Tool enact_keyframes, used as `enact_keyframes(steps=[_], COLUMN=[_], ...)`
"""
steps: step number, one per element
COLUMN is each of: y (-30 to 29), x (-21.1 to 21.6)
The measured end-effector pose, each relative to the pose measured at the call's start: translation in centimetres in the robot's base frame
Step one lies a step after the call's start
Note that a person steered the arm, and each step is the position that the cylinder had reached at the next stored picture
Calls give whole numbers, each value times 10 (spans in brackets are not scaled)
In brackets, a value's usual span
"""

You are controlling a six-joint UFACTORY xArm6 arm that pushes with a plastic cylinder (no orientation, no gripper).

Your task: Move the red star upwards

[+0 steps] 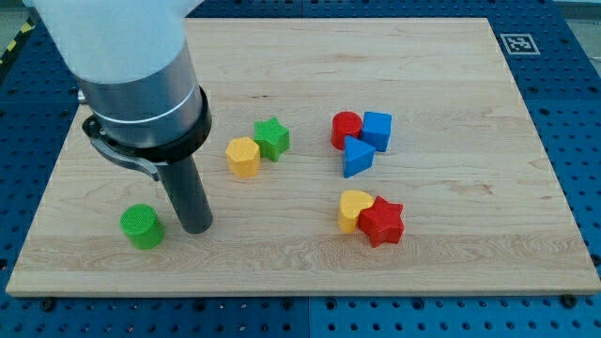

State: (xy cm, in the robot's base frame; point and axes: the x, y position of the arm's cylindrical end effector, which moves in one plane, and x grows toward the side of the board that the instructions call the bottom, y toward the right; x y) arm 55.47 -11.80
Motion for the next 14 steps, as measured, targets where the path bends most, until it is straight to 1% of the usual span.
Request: enact_keyframes(steps=[3, 4, 7, 8, 10, 11, 12, 13, 14], y=[14, 47, 68, 83, 128, 172, 214, 229, 215], x=[11, 14, 12, 18, 25, 49, 50, 45, 33])
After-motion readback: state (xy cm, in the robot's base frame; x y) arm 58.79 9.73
